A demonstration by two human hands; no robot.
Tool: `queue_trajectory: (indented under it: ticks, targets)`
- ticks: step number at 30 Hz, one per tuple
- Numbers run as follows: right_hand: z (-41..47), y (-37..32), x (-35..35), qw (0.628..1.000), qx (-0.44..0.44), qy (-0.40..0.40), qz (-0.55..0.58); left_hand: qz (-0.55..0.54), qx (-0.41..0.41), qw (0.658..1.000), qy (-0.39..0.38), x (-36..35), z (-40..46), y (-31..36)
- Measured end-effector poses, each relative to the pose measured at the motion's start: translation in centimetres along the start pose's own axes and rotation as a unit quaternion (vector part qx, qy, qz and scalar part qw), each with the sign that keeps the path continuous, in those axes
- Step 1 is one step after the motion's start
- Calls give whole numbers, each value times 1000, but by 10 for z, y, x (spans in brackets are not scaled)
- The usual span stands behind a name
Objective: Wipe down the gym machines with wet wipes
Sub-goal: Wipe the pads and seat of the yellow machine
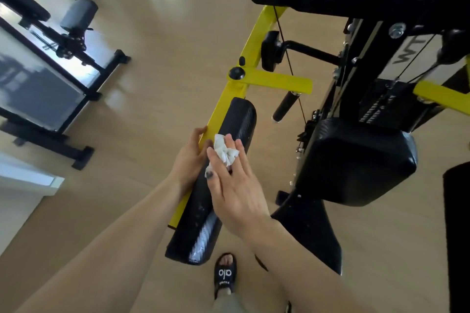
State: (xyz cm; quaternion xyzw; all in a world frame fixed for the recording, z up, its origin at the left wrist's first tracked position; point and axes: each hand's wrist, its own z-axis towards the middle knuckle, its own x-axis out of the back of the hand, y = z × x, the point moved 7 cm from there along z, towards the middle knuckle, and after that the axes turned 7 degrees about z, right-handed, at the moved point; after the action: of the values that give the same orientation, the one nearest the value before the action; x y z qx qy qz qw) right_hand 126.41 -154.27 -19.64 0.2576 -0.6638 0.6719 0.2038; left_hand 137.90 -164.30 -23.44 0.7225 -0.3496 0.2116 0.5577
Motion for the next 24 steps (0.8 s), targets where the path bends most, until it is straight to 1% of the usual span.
queue_trajectory:
  ticks: [4, 7, 9, 12, 16, 19, 21, 24]
  targets:
    - [-4, -6, -6, 998, -41, 48, 10, 10, -44, 999, 20, 0, 1, 0]
    - [-50, -26, -29, 994, -52, 91, 18, 29, -62, 997, 40, 0, 3, -1]
    - [-83, -41, -51, 993, -56, 105, 9, 26, -74, 996, 41, -1, 2, -2]
    - [-104, -54, -70, 988, -81, 129, 2, 29, -79, 996, 43, -1, 3, -4]
    - [-71, -50, -57, 977, -140, 159, -18, 3, -105, 993, 61, 0, 4, -3]
    - [-36, -40, -41, 969, -172, 177, -24, 14, -87, 994, 58, -1, 6, -5]
    - [-39, -43, -45, 968, -166, 183, -40, 25, -93, 993, 68, 0, 5, -3]
    - [-85, -67, -71, 970, -138, 188, -72, 23, -106, 991, 74, 2, 0, -3]
